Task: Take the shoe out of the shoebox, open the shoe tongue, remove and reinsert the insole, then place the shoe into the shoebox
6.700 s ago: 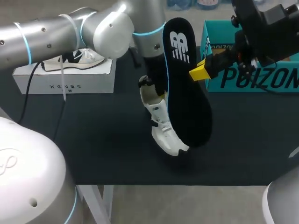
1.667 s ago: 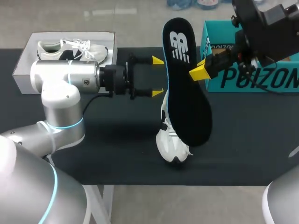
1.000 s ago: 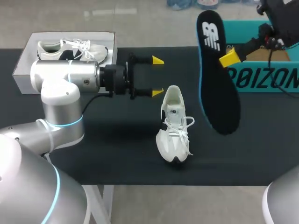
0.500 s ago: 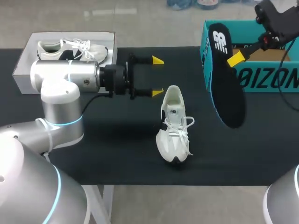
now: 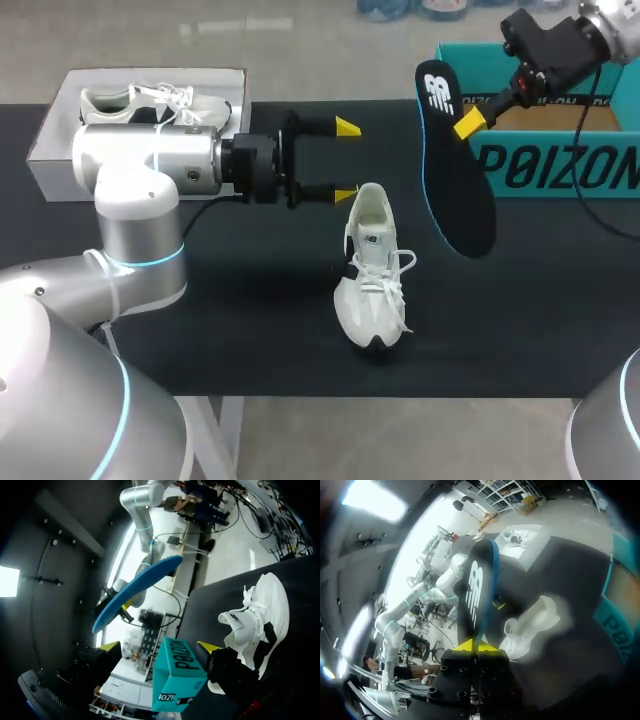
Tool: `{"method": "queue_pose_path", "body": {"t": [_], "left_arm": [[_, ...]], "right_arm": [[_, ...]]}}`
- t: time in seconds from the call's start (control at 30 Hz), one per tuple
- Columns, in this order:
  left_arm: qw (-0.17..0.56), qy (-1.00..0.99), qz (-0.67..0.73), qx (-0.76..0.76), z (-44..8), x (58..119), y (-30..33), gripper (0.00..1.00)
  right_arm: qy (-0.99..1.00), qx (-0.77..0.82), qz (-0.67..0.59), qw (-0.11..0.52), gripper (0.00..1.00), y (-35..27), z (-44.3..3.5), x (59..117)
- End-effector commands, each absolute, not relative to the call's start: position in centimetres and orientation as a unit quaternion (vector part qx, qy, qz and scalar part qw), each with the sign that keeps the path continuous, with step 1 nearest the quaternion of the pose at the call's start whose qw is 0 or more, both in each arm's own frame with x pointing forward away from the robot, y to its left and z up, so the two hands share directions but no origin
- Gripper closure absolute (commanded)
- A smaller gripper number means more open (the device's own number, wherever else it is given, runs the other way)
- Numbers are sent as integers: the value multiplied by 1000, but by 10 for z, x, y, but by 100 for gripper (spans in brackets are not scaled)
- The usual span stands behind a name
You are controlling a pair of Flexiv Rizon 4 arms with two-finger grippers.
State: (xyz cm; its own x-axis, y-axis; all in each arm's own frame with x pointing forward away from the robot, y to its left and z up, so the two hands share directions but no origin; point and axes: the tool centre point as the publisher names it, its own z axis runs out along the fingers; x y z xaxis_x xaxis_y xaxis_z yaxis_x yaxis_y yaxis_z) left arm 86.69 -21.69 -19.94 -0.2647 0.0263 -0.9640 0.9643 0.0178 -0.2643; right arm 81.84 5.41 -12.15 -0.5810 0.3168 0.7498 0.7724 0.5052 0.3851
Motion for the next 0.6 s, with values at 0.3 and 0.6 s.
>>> {"method": "queue_pose_path", "body": {"t": [0.3,0.6], "left_arm": [[442,556,-527,467,-182,853,-231,0],[448,546,-518,483,-181,847,-244,0]], "right_arm": [[-796,-351,-330,366,100,67,-155,853],[-790,-353,-320,386,100,83,-165,854]]}}
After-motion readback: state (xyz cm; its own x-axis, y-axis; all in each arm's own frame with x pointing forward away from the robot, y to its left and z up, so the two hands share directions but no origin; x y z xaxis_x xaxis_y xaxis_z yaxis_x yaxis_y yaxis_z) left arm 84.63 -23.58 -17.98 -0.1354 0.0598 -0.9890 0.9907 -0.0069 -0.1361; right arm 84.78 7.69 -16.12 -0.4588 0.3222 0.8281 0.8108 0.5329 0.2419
